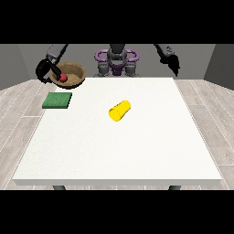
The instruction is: Pick the cup and pour the ball into the bowl, then pick the bowl and place it on the pad
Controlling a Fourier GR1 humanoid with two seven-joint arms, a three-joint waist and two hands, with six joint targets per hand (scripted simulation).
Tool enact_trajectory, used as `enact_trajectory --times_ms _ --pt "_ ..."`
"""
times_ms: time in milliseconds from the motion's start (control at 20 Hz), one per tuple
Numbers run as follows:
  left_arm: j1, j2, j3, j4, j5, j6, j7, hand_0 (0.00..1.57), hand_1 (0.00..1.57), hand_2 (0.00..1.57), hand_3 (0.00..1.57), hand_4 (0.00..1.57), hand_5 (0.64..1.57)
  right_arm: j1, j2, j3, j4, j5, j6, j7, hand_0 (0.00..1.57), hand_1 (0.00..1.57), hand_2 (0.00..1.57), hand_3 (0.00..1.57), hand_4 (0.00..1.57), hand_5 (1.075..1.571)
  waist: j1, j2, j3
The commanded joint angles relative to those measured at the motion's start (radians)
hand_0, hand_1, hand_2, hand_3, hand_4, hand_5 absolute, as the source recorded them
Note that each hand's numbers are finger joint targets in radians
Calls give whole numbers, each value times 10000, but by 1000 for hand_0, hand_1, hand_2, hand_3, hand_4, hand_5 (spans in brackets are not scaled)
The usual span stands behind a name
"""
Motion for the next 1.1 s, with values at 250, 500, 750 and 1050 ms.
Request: enact_trajectory --times_ms 250,500,750,1050 --pt "-117 2850 2526 709 2079 -2416 -484 0 0 0 0 1296 1571 736 -553 -749 51 -374 58 -1252 1571 1571 1571 0 864 1570 397 700 0" --pt "-411 4216 3661 1970 2658 -3462 -1515 0 0 0 0 1248 1569 555 -395 -1015 -58 -585 -118 -2067 1571 1571 1571 0 793 1566 373 1827 -4" --pt "-668 4505 3716 2181 2872 -3688 -1266 0 0 0 0 1187 1557 -106 -1337 -1584 647 -840 201 -1993 1571 1571 1571 0 685 1567 519 2127 6" --pt "-460 4042 3403 930 2896 -3377 -1070 0 0 0 0 1175 1551 -18 -1707 -2228 1998 -1050 -119 -2333 850 850 880 1102 0 1513 818 2464 20"
